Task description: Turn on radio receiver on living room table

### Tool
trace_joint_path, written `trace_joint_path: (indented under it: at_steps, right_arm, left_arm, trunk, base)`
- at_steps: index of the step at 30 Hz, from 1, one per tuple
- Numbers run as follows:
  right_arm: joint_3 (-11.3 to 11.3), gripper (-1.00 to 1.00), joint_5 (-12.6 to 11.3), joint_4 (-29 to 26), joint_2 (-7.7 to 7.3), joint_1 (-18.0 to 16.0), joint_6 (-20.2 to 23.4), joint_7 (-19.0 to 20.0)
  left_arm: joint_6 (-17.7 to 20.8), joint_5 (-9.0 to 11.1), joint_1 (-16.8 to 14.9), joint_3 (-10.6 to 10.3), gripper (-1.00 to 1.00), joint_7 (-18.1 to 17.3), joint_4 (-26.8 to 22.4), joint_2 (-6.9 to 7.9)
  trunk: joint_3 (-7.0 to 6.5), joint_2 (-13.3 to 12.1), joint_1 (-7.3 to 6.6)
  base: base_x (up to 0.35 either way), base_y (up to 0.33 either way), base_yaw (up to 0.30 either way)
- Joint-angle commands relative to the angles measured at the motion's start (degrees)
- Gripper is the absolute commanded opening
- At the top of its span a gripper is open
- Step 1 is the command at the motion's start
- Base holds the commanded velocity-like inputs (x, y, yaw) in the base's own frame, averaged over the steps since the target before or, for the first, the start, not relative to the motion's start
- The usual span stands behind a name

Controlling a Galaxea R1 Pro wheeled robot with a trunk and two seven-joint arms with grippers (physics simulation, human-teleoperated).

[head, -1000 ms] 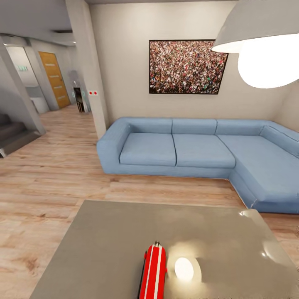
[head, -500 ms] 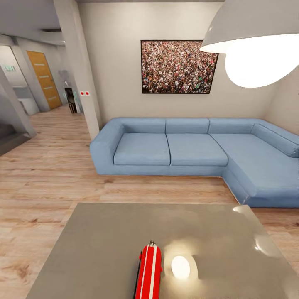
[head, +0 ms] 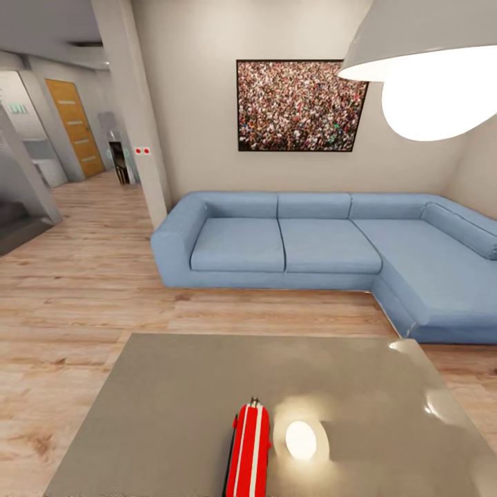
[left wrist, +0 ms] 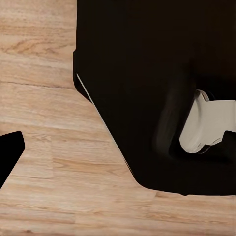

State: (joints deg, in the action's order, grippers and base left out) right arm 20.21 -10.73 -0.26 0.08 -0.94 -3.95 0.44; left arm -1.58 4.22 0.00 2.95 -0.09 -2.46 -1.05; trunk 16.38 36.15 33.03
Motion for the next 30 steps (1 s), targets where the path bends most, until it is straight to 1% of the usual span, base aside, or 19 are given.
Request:
trace_joint_path:
  at_steps: [1,30]
  right_arm:
    - [0.00,1.00,0.00,0.00,0.00,-0.01,0.00,0.00]
    - [0.00,1.00,0.01,0.00,-0.08,-0.01,-0.01,0.01]
  left_arm:
    - [0.00,0.00,0.00,-0.01,1.00,0.00,0.00,0.00]
    - [0.00,0.00,0.00,0.03,1.00,0.00,0.00,0.00]
  trunk:
    - [0.09,0.00,0.00]
    - [2.71,0.00,0.00]
  base:
    - [0.000,0.000,0.084]
    - [0.000,0.000,0.092]
